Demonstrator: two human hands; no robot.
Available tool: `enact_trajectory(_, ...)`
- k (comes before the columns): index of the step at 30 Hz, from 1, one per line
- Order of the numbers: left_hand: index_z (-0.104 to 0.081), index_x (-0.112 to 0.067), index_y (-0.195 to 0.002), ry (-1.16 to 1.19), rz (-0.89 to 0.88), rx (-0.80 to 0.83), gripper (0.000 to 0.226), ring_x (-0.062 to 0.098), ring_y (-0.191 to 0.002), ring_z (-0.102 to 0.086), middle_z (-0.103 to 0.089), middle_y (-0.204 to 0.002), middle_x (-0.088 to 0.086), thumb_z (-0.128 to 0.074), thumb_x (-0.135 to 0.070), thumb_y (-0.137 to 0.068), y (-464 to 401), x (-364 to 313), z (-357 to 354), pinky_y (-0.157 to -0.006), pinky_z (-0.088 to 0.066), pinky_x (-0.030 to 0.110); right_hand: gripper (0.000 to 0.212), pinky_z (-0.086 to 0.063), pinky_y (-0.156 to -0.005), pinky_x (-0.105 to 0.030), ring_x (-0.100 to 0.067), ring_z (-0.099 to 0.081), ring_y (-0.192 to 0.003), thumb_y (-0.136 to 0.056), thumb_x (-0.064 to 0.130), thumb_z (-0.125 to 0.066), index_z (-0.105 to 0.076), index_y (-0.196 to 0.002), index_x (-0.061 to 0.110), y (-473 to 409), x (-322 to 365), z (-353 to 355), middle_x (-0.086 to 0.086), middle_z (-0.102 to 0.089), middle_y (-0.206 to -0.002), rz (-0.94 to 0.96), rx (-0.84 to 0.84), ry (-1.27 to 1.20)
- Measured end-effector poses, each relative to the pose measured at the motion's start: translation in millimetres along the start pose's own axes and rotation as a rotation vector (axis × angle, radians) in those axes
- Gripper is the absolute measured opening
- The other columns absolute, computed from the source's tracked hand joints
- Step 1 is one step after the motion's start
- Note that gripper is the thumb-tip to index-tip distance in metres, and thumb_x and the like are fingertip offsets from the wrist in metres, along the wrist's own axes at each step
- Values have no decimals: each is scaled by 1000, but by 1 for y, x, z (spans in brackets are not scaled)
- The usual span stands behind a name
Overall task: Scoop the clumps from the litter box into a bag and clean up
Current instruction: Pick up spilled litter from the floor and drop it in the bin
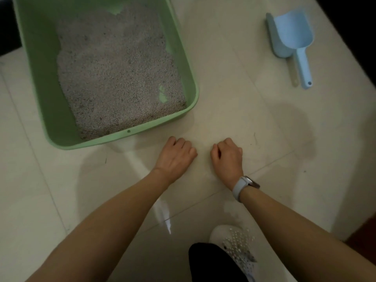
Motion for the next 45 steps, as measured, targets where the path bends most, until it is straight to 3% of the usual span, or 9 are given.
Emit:
enact_trajectory(13, -55, -13, -43, 152, 228, 312, 17, 20, -43, -53, -55, -47, 2, -59, -14, -60, 19, 9, 9, -55, -41, 24, 39, -38, -79, -39, -39, -53, -89, -97, 22, -37, -32, -59, 18, 7, 13, -13, -19, -49, -91, 19, 562, 145)
enact_trajectory(16, -64, -6, -82, 195, 139, 527, 23, 29, -83, -59, -64, -87, 13, -44, -15, -90, 53, 15, 18, -80, -37, 34, 32, -40, -78, -38, -36, -55, -93, -97, 25, -37, -53, -76, 8, 31, 45, -24, -21, -55, -101, 202, 788, 271)
enact_trajectory(19, -60, -7, -101, 112, 37, 629, 33, 30, -99, -54, -61, -107, 13, -31, -23, -98, 80, 50, 49, -87, -31, 34, 37, -39, -75, -36, -31, -53, -83, -97, 25, -36, -33, -60, 20, 43, 101, -28, -21, -59, -99, 409, 972, 320)
enact_trajectory(23, -62, -16, -62, -44, -29, 456, 27, 19, -61, -61, -64, -65, -1, -49, -30, -82, 112, 127, 115, -66, -41, 22, 38, -33, -65, -36, -25, -41, -68, -96, 23, -37, -29, -60, 18, 25, 208, -12, -22, -57, -85, 583, 938, 236)
enact_trajectory(28, -49, -20, -49, -143, 351, -31, 36, 18, -46, -48, -48, -49, -3, -39, -29, -83, 167, 256, 224, -58, -36, 27, 38, -36, -73, -37, -28, -51, -79, -90, 45, -23, -45, -73, 18, -3, 358, 12, -12, -53, -82, 808, 556, 71)
enact_trajectory(36, -31, -20, -53, -231, 1114, -559, 31, 19, -46, -34, -33, -48, -3, -37, -16, -83, 368, 427, 355, -58, -35, 35, 35, -38, -58, -37, -32, -51, -61, -93, 31, -33, -50, -71, 9, 11, 623, 6, -13, -50, -75, 1036, 230, -140)
enact_trajectory(40, -45, -17, -64, -231, 1343, -469, 31, 27, -68, -56, -56, -66, 5, -39, -25, -93, 429, 485, 370, -71, -39, 42, 33, -34, -75, -35, -34, -53, -95, -100, 25, -30, -55, -94, 5, 34, 743, -32, -15, -55, -105, 1031, 261, -22)
enact_trajectory(42, -53, -18, -111, -125, 1494, -220, 26, 29, -110, -50, -57, -114, 8, -39, -34, -97, 452, 506, 352, -93, -32, 46, 35, -33, -90, -37, -29, -43, -117, -100, 29, -26, -50, -118, 11, 42, 781, -60, -10, -48, -125, 1031, 309, 118)
enact_trajectory(45, 10, -37, -146, 111, 1556, 73, 73, 33, -141, -5, -1, -155, 10, -41, -46, -94, 474, 515, 315, -109, -8, 59, 50, -7, -110, -55, -27, -1, -142, -100, 40, -20, -5, -147, 31, 53, 790, -111, -1, -4, -156, 1024, 526, 420)
Point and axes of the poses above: each hand's wrist, its own y-axis away from the middle knuckle, its own z-axis out of the back of the hand, x = y × z, the point moved 8 cm from there along -y, towards the middle knuckle
